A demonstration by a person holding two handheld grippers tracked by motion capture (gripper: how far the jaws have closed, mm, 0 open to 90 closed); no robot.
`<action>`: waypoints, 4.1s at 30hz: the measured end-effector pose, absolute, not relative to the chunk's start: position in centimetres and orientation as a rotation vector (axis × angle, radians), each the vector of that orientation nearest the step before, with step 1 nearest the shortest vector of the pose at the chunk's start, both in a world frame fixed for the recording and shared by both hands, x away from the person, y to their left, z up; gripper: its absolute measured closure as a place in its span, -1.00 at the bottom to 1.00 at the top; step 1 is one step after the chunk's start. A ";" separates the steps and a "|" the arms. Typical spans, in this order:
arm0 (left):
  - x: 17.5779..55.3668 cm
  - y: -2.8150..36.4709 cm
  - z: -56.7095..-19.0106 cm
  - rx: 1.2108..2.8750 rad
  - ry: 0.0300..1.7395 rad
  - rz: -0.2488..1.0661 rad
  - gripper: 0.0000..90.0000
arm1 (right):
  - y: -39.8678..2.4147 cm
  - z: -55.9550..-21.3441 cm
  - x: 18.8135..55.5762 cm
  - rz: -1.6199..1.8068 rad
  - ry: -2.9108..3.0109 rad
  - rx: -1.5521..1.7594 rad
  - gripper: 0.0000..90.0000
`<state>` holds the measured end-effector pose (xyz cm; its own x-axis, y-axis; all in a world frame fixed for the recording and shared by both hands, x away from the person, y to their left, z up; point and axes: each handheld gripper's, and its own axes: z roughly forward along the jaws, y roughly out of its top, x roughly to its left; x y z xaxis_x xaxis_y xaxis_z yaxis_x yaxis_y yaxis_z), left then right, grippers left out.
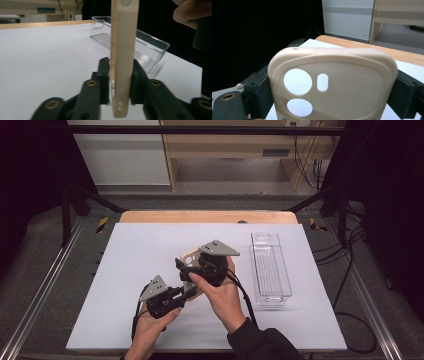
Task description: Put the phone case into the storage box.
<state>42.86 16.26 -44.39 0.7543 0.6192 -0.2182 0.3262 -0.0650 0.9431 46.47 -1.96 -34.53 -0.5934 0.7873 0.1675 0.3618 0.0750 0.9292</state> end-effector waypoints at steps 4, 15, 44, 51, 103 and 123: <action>43.0 16.5 -44.3 1.657 0.766 0.307 0.28 | -2.7 -34.2 47.4 1.526 1.950 1.199 -0.75; 43.1 18.4 -43.5 1.659 0.748 0.463 -0.43 | -4.5 -32.9 50.6 1.481 1.897 1.280 -0.75; 41.2 28.0 -44.9 1.633 0.885 0.765 -0.88 | -13.4 -27.7 54.1 1.350 1.713 1.250 -0.75; 41.4 29.4 -45.2 1.606 0.911 0.763 -0.91 | -16.2 -27.7 54.8 1.294 1.647 1.264 -0.75; 41.7 29.1 -45.7 1.645 0.875 0.716 -0.92 | -20.9 -36.0 60.0 1.152 1.465 1.441 -0.75; 41.7 29.0 -45.7 1.643 0.871 0.698 -0.92 | -20.0 -38.7 62.4 1.070 1.416 1.440 -0.75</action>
